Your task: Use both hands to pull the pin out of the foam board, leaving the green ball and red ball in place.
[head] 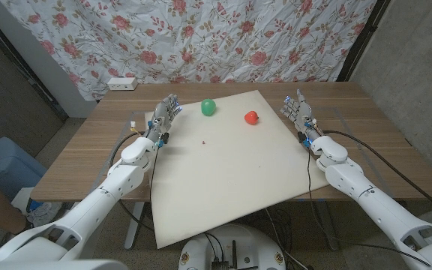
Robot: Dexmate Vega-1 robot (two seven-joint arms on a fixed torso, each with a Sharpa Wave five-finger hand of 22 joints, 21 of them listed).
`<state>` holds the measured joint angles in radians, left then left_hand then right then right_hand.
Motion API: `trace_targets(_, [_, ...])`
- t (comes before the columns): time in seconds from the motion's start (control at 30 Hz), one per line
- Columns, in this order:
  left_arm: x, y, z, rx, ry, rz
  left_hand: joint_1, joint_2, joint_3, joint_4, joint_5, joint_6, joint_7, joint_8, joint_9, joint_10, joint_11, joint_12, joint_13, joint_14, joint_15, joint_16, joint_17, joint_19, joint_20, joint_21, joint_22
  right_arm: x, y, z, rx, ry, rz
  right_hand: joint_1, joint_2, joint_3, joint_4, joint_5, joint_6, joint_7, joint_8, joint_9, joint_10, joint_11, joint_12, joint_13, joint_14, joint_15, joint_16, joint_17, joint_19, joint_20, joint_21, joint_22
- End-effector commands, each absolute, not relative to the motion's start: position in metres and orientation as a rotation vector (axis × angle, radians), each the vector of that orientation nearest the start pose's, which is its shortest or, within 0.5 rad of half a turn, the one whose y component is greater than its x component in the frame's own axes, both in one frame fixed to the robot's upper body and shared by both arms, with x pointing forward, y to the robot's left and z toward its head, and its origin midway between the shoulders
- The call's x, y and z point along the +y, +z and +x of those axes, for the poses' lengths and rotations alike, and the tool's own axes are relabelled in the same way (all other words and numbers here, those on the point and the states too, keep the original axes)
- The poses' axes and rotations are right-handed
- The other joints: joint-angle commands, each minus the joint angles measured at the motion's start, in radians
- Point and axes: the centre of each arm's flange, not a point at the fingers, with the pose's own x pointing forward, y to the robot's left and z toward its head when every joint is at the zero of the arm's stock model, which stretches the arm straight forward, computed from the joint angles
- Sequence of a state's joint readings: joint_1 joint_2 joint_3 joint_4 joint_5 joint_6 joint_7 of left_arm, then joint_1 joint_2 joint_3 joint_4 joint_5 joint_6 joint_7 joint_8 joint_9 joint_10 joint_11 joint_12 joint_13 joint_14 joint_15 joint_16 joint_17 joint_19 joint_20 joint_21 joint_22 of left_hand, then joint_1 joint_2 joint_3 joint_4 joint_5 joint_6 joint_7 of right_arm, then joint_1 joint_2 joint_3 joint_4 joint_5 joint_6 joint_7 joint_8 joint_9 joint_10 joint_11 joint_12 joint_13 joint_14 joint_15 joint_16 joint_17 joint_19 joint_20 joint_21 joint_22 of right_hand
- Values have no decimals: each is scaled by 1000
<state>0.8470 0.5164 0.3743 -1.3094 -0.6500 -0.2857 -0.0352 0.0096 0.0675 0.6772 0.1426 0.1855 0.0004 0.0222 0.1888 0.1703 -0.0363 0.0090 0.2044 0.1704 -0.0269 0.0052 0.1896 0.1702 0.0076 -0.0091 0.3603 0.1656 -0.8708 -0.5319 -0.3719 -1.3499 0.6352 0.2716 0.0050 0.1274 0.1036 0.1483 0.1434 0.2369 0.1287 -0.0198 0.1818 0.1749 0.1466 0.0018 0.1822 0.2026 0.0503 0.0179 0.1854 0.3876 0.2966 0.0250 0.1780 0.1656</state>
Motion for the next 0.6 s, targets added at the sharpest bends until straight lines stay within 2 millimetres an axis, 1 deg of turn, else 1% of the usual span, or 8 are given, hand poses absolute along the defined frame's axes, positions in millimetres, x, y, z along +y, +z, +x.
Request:
trace_targets(0.03, [286, -35, 646, -580, -228, -16, 2, 80, 7, 0, 7, 4, 11, 4, 3, -4, 1, 4, 5, -3, -1, 6, 3, 3, -7, 4, 2, -281, -37, 632, -585, 206, -24, 9, -2, 9, -4, 4, 8, -1, 5, 2, 8, 3, 7, 2, 7, -1, 4, 2, 9, -3, 5, 2])
trace_targets(0.3, [294, -36, 641, -571, -216, 7, 3, 80, 9, -2, 8, 7, 11, 3, 3, 1, -2, 3, 5, 0, -1, 4, 3, 7, -7, 0, 2, -272, -34, 630, -605, 211, -72, 12, 0, 12, -8, 5, 8, -4, 5, 2, 11, 1, 9, -1, 10, -4, 6, -4, 12, -4, 7, 2])
trace_targets(0.37, [296, -35, 640, -569, -214, 8, 3, 80, 9, -2, 8, 7, 10, 2, 3, 3, -1, 3, 5, 2, -3, 4, 3, 8, -6, -1, 2, -270, -34, 627, -613, 207, -83, 13, 1, 13, -10, 6, 9, -4, 5, 2, 13, 0, 9, -2, 12, -4, 7, -6, 13, -6, 8, 2])
trace_targets(0.6, [304, -34, 637, -569, -208, 3, 3, 80, 10, -4, 8, 14, 8, 2, 3, 19, -12, 6, 5, 8, -13, 3, 3, 13, -8, -7, 2, -261, -30, 617, -651, 190, -124, 19, 3, 17, -16, 7, 12, -7, 6, 2, 18, -1, 11, -4, 16, -7, 8, -13, 14, -9, 8, 2])
